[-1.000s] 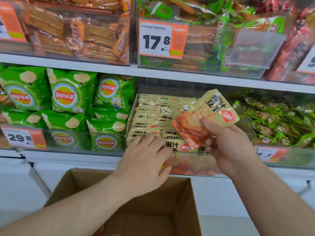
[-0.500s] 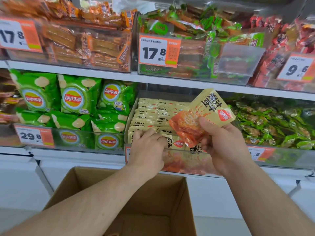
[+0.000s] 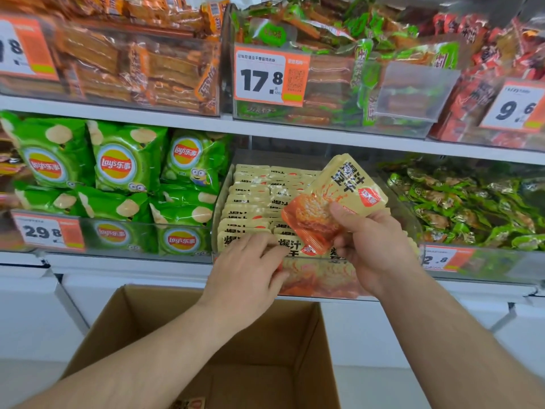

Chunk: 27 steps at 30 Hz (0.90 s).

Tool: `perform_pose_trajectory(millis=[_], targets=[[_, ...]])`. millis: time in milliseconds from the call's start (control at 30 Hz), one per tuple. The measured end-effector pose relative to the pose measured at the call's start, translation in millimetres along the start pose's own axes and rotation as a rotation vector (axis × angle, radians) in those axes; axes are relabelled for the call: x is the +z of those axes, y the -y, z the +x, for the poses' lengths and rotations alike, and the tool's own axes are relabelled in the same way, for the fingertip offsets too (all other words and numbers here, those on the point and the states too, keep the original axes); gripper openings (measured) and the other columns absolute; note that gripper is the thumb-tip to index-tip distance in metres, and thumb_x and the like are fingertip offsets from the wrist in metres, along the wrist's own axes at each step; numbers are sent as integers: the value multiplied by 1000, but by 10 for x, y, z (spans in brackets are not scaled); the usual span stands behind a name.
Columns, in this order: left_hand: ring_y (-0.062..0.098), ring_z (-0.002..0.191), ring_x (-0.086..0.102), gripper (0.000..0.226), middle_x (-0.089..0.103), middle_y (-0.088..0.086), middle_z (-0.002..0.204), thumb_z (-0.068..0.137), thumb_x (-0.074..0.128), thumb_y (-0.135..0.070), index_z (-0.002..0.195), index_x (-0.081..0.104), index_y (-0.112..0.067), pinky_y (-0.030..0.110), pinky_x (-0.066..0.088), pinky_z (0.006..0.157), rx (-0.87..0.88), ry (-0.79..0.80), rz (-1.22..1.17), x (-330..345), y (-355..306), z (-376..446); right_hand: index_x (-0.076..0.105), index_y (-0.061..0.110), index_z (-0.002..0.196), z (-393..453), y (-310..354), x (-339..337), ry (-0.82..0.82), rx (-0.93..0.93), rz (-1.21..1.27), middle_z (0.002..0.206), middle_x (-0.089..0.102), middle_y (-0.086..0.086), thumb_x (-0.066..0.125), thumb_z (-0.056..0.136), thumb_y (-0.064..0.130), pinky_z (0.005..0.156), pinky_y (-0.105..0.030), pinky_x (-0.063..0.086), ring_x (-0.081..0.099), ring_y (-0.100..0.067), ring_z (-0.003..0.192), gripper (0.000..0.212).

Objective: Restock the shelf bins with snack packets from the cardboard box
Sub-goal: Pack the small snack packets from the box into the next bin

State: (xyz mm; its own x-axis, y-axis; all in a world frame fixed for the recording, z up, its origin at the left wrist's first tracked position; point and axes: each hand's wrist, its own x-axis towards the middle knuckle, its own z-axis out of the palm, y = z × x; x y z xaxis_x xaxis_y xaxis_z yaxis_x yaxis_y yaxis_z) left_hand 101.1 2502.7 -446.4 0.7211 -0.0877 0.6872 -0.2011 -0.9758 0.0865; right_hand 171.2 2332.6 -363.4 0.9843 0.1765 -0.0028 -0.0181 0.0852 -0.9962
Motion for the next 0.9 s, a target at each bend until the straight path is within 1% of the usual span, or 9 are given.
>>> perform_pose_trajectory(millis=[100, 167, 267, 367, 433, 533, 633, 800, 900], targets=[[20, 86, 59, 23, 63, -2, 92, 83, 57, -30, 94, 72, -17, 35, 45, 76, 49, -57, 34, -221, 100, 224, 67, 14, 85, 13, -8, 9, -9, 16, 3, 67, 59, -9, 73, 87, 19, 46, -26, 41, 48, -12, 43, 8], [21, 89, 59, 31, 65, -4, 91, 84, 46, -34, 94, 72, -18, 35, 40, 79, 40, 3, 114, -354, 203, 489, 67, 15, 82, 21, -6, 13, -19, 28, 22, 64, 58, -7, 73, 87, 18, 47, -26, 41, 47, -11, 42, 8], [19, 109, 56, 36, 66, -6, 111, 93, 43, -42, 112, 68, -24, 39, 35, 97, -33, 305, 253, -439, 417, 840, 66, 16, 80, 33, -5, 22, -24, 40, 35, 61, 58, -4, 72, 87, 17, 47, -26, 41, 47, -11, 42, 10], [18, 130, 47, 53, 56, -4, 139, 97, 35, -57, 137, 53, -27, 45, 19, 117, -38, 572, 352, -404, 611, 1039, 66, 14, 82, 55, -22, 24, -15, 47, 20, 58, 57, -5, 72, 87, 18, 48, -27, 41, 48, -12, 42, 9], [19, 140, 38, 64, 44, -2, 151, 98, 27, -63, 147, 41, -25, 47, 10, 121, -38, 691, 379, -340, 664, 1127, 67, 13, 84, 75, -31, 25, -17, 55, 15, 59, 57, -5, 73, 87, 19, 48, -27, 41, 48, -12, 43, 9], [21, 148, 25, 76, 27, -2, 161, 96, 16, -69, 154, 27, -22, 50, -1, 122, -84, 822, 405, -235, 671, 1186, 67, 13, 86, 101, -37, 42, -23, 60, 20, 59, 59, -3, 72, 88, 20, 47, -26, 42, 49, -10, 43, 8], [22, 150, 18, 80, 17, -4, 164, 94, 13, -72, 157, 19, -24, 53, -2, 122, -135, 876, 379, -168, 685, 1202, 67, 14, 85, 113, -34, 58, -28, 68, 28, 58, 59, -1, 72, 87, 20, 47, -25, 43, 49, -10, 43, 8], [21, 151, 14, 82, 15, -3, 165, 92, 17, -76, 157, 19, -25, 52, 3, 122, -177, 871, 339, -163, 711, 1210, 68, 17, 79, 109, 6, 55, -29, 76, 44, 59, 59, 0, 71, 88, 20, 44, -21, 43, 49, -9, 43, 10], [20, 152, 5, 84, 8, -3, 166, 90, 19, -78, 157, 15, -28, 53, 2, 122, -176, 886, 327, -164, 718, 1253, 67, 18, 84, 101, 22, 63, -44, 70, 56, 61, 60, 1, 71, 88, 20, 45, -21, 44, 49, -9, 44, 7]])
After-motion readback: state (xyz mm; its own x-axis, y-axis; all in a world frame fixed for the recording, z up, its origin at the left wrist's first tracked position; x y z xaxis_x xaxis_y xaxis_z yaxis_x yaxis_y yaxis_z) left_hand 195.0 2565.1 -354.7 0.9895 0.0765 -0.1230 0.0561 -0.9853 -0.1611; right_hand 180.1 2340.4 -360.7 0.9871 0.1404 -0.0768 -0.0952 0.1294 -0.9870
